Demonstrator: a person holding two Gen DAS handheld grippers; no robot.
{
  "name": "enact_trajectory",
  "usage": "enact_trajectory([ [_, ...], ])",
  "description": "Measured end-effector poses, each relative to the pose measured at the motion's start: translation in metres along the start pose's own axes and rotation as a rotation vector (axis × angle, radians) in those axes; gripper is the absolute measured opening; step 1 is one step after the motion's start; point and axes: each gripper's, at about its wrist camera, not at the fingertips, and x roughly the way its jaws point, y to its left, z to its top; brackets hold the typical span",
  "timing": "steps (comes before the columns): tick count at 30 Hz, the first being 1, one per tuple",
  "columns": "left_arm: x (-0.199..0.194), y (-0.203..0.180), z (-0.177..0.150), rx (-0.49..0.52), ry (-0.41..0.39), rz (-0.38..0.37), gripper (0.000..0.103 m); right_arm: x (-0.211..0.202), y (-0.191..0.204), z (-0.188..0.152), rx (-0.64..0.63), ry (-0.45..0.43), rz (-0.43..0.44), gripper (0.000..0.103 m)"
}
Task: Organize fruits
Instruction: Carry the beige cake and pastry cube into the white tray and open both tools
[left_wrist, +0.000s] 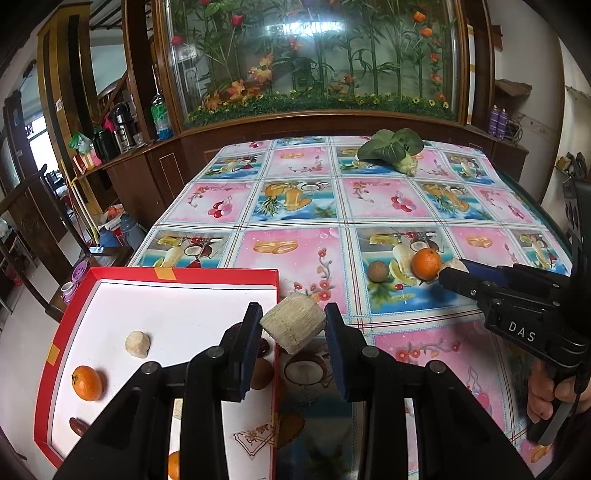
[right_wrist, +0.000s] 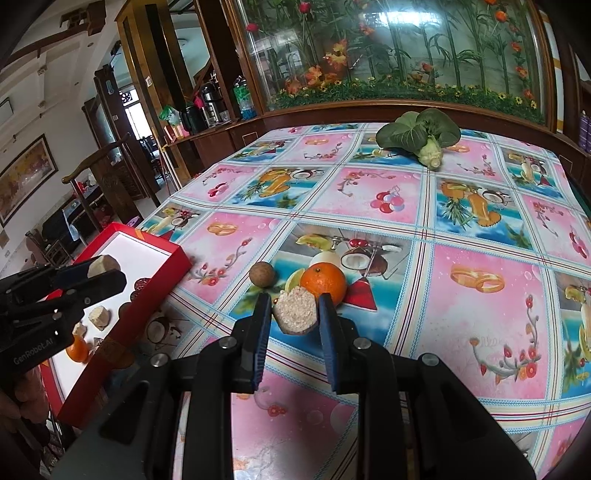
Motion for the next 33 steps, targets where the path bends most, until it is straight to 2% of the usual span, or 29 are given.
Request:
enact_trajectory([
  [6, -0.004, 0.016, 0.001, -0.026, -0.014, 0.006, 0.034, 0.002, 0.0, 0.0, 0.018, 0.004, 0.002, 0.028],
  [9, -0.008, 0.034, 0.001, -0.044, -0.026, 0.024, 0.034, 0.002, 0.013, 0.0, 0.003, -0.003, -0.002, 0.028],
  [15, -0.018, 0.091, -0.01, -0.118, -0.034, 0.118, 0.034, 0.002, 0.054, 0.004, -0.016, -0.033, 0.069, 0.028],
  [19, -0.022, 0.12, -0.02, -0.146, -0.029, 0.171, 0.034, 0.01, 0.087, 0.01, 0.0, -0.041, 0.152, 0.028],
  [24, -0.018, 0.139, -0.037, -0.147, 0.014, 0.197, 0.034, 0.028, 0.135, 0.01, -0.033, -0.006, 0.232, 0.028],
  [27, -0.015, 0.146, -0.047, -0.15, 0.038, 0.2, 0.034, 0.038, 0.162, 0.008, -0.074, 0.011, 0.247, 0.028],
  [33, -0.01, 0.153, -0.055, -0.163, 0.057, 0.194, 0.034, 0.065, 0.184, 0.006, -0.086, 0.078, 0.259, 0.028],
])
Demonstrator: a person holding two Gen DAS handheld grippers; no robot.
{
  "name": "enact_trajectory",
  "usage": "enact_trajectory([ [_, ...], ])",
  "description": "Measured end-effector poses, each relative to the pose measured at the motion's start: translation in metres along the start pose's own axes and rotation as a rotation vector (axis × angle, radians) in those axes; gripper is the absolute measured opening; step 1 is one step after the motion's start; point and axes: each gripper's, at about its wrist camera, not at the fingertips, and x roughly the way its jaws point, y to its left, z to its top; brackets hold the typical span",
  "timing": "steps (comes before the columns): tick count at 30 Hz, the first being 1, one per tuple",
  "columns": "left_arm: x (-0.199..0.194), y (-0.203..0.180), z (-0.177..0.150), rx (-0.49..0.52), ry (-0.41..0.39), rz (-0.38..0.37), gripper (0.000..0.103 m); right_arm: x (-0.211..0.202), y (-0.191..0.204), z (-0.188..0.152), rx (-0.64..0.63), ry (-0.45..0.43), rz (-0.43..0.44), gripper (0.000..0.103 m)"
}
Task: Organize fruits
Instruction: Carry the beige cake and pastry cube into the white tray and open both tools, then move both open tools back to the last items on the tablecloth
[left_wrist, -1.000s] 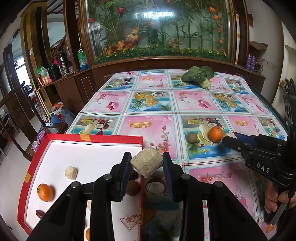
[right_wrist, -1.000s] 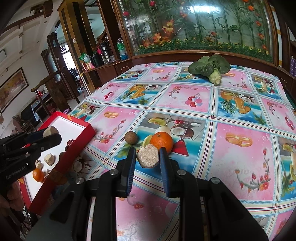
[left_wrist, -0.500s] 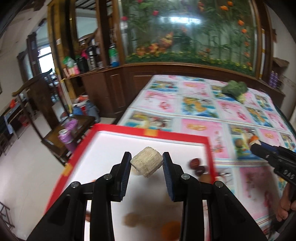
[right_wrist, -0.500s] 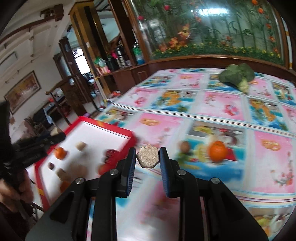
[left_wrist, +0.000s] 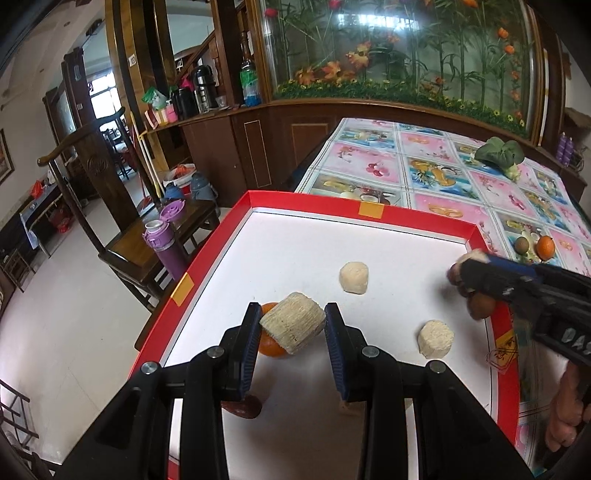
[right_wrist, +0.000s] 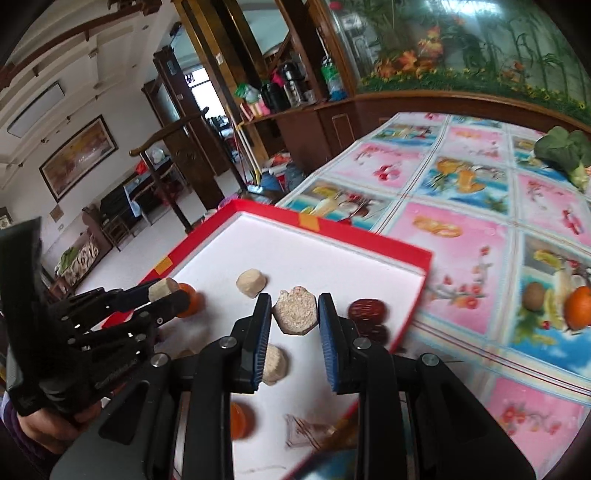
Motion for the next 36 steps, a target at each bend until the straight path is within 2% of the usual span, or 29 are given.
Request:
enact_trajectory([
  [7, 0.001, -0.001, -0.001, 0.011, -0.017, 0.006, 0.034, 0.019, 0.011, -0.002, -0.026, 0.052, -0.008, 0.028],
  [15, 0.005, -0.009, 0.003, 0.029, -0.024, 0.015, 0.034, 0.035, 0.015, -0.006, -0.068, 0.105, -0.055, 0.029],
  [20, 0.007, -0.015, 0.006, 0.046, -0.024, 0.025, 0.042, 0.034, 0.015, -0.006, -0.074, 0.111, -0.052, 0.029],
  [25, 0.009, -0.013, 0.008, 0.025, -0.014, 0.034, 0.051, 0.026, 0.009, -0.003, -0.051, 0.083, -0.036, 0.034],
  [28, 0.007, -0.013, 0.009, 0.014, -0.012, 0.042, 0.053, 0.013, 0.005, 0.002, -0.033, 0.036, -0.015, 0.034],
  [31, 0.0, -0.017, 0.014, 0.013, -0.021, 0.043, 0.059, -0.002, -0.002, 0.008, -0.023, -0.014, -0.013, 0.037],
  [36, -0.014, -0.039, 0.021, 0.06, -0.045, 0.034, 0.063, -0.029, -0.038, 0.012, 0.039, -0.064, -0.052, 0.04],
])
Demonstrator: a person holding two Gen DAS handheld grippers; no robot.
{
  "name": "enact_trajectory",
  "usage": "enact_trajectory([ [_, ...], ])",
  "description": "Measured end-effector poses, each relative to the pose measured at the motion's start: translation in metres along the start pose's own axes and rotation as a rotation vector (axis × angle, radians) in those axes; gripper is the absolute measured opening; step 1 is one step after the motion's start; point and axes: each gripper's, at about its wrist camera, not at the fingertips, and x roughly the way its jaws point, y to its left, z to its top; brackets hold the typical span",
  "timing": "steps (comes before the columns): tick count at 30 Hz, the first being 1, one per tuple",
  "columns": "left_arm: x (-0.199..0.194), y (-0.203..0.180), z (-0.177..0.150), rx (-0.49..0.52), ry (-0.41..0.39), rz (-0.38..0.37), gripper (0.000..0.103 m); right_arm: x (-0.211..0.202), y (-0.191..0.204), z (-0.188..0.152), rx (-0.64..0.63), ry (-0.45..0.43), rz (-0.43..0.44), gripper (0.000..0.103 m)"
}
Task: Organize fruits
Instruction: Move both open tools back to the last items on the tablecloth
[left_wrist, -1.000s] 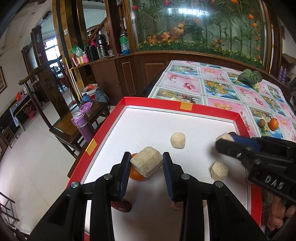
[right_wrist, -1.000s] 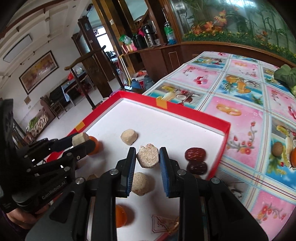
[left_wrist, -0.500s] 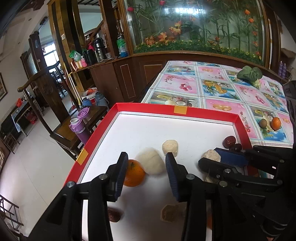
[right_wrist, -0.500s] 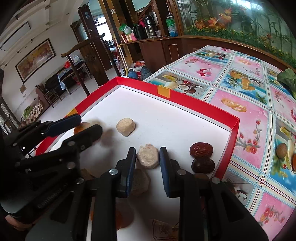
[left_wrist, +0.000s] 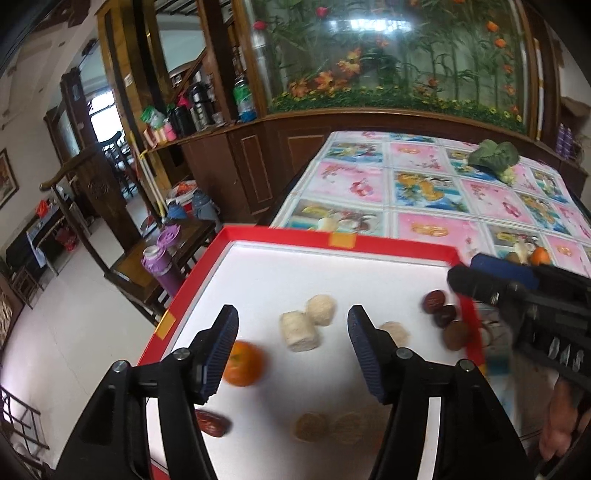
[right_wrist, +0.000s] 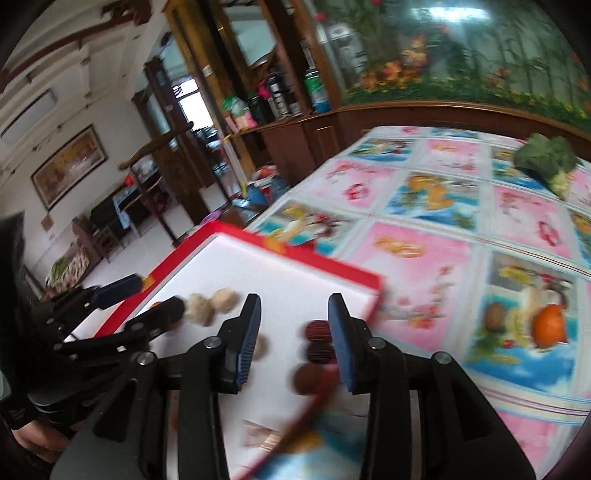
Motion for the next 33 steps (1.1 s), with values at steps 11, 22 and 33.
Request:
enact_trajectory([
  [11, -0.024, -0.078, 0.01, 0.168, -0.027, -0.108, 0.073, -0.073, -0.126, 0.0, 0.111, -0.085, -0.284, 0.054],
  [22, -0.03, -0.132, 0.013, 0.267, -0.028, -0.188, 0.074, -0.049, -0.151, -0.007, 0.114, 0.039, -0.301, 0.054],
  [33, -0.016, -0.163, 0.021, 0.317, 0.011, -0.192, 0.074, -0.036, -0.16, -0.009, 0.147, 0.092, -0.275, 0.035],
])
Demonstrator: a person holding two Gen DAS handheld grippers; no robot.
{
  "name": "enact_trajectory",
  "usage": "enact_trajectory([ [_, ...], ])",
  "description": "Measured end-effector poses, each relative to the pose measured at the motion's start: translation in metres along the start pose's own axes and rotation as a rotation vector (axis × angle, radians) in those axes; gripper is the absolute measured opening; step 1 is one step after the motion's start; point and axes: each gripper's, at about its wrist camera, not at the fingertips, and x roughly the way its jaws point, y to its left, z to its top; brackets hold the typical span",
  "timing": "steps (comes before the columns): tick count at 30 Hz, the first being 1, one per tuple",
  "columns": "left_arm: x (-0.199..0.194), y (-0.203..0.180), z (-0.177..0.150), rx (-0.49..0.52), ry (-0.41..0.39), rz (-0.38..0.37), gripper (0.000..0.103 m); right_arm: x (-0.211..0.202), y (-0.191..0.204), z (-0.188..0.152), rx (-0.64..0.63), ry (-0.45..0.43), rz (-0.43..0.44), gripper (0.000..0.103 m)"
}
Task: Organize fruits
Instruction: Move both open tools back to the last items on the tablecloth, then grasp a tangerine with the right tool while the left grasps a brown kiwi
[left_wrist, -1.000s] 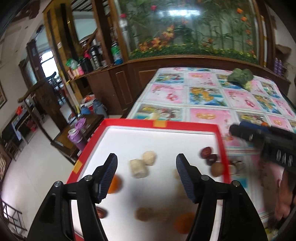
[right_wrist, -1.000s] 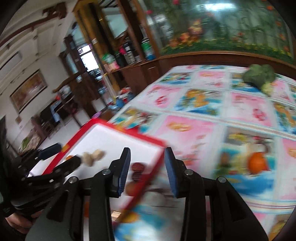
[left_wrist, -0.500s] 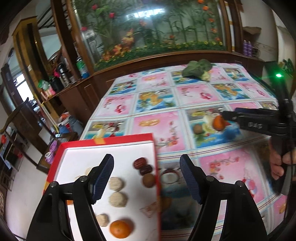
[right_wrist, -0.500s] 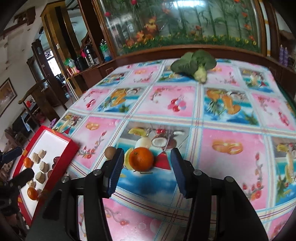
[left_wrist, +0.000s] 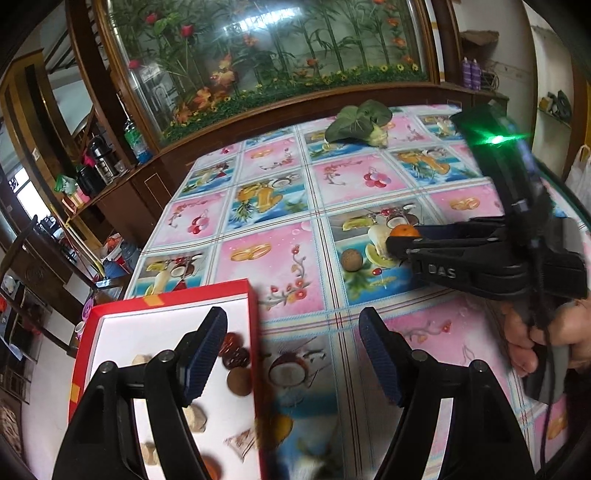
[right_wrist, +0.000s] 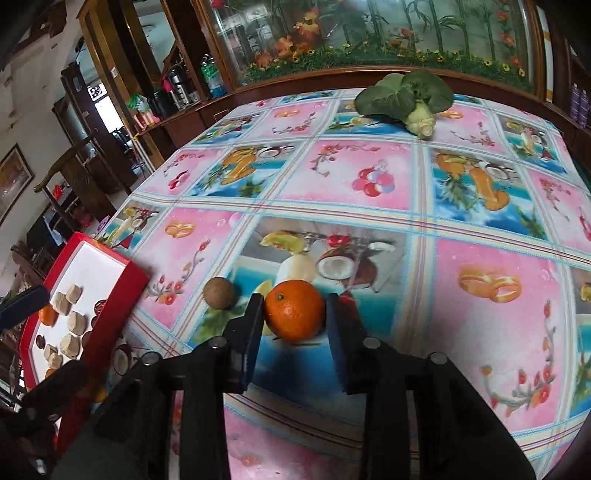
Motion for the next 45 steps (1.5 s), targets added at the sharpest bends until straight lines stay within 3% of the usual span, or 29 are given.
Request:
enact_trajectory([
  [3, 0.017, -0.008, 0.01, 0.006, 0.036, -0.017, 0.074, -0.013, -0.014, 0.007, 0.08, -0.028, 0.04, 0.035],
  [6, 0.036, -0.016, 0.021, 0.005, 0.066, -0.044, 0.074, -0.035, -0.03, 0.014, 0.133, -0.103, -0.001, 0.035],
  [10, 0.064, -0.02, 0.036, -0.037, 0.106, -0.071, 0.073, -0.047, -0.048, 0.018, 0.215, -0.13, 0.015, 0.035],
  [12, 0.074, -0.021, 0.038, -0.061, 0.133, -0.086, 0.067, -0.049, -0.053, 0.019, 0.241, -0.132, 0.017, 0.035],
  [13, 0.077, -0.021, 0.038, -0.076, 0.136, -0.11, 0.054, -0.049, -0.054, 0.02, 0.247, -0.13, 0.022, 0.035],
  [14, 0.08, -0.022, 0.038, -0.084, 0.142, -0.126, 0.047, -0.048, -0.054, 0.02, 0.249, -0.128, 0.025, 0.035],
  [22, 0.099, -0.027, 0.04, -0.102, 0.165, -0.153, 0.046, -0.045, -0.049, 0.019, 0.237, -0.128, 0.037, 0.035],
  [27, 0.099, -0.029, 0.041, -0.101, 0.15, -0.188, 0.033, -0.044, -0.049, 0.018, 0.24, -0.126, 0.034, 0.035],
  [29, 0.099, -0.03, 0.041, -0.1, 0.144, -0.207, 0.021, -0.044, -0.049, 0.018, 0.239, -0.125, 0.034, 0.035],
  [35, 0.092, -0.034, 0.039, -0.083, 0.108, -0.168, 0.021, -0.044, -0.048, 0.018, 0.234, -0.124, 0.042, 0.035],
  [45, 0.03, -0.017, 0.043, -0.097, -0.059, -0.079, 0.021, -0.05, -0.029, 0.015, 0.168, -0.147, 0.057, 0.035],
])
